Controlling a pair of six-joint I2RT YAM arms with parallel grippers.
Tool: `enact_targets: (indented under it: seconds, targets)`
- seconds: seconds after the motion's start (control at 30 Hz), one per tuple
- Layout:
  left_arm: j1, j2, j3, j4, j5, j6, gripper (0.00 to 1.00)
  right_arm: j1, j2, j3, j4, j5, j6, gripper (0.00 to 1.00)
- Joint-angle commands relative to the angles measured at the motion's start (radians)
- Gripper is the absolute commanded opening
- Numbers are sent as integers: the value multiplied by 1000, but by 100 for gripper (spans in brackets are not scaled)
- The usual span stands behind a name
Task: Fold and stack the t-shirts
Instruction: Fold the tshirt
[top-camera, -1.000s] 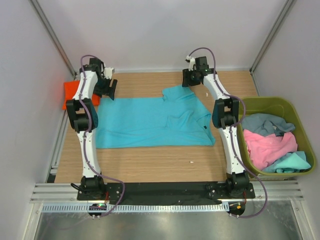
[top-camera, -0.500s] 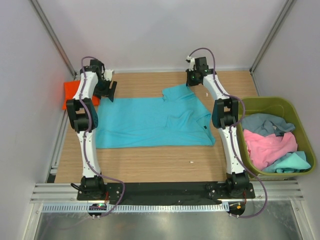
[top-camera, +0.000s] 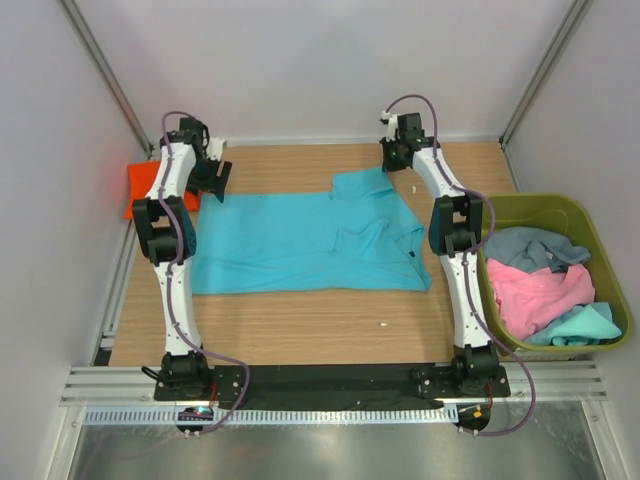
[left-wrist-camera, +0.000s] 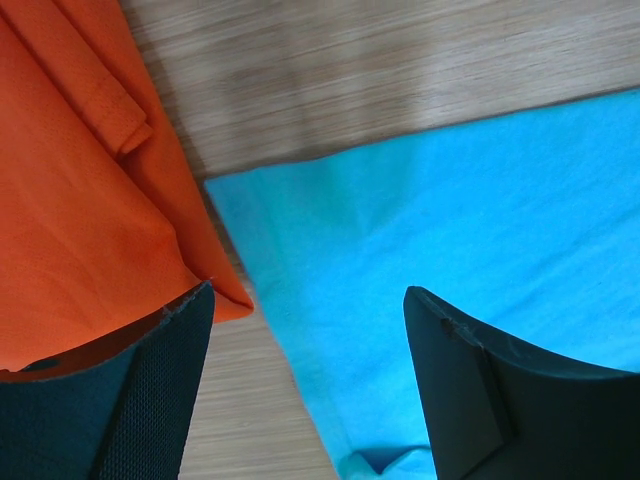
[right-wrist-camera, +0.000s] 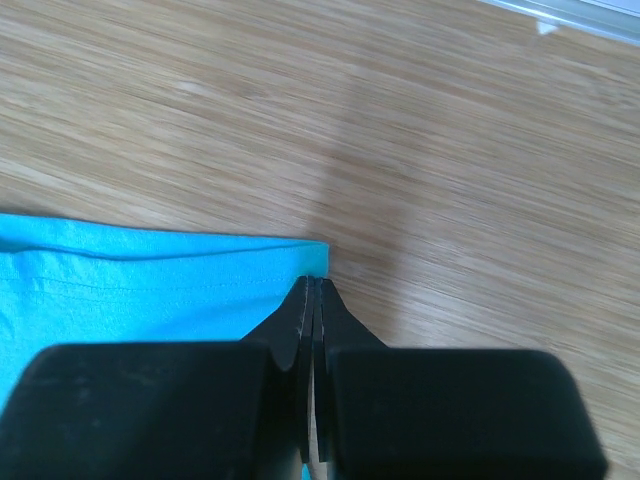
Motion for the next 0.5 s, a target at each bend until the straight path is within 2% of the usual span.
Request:
enact_targets:
  seconds: [0.0, 0.2, 0.47]
  targets:
    - [5, 9, 79, 32, -23, -4, 78, -22, -54, -27, -43, 56, -34, 1]
    - [5, 26, 81, 41, -60, -4, 78, -22, -48, -23, -38, 60, -38, 1]
    - [2, 89, 139, 42, 17, -17, 74, -22, -45, -24, -40, 53, -32, 1]
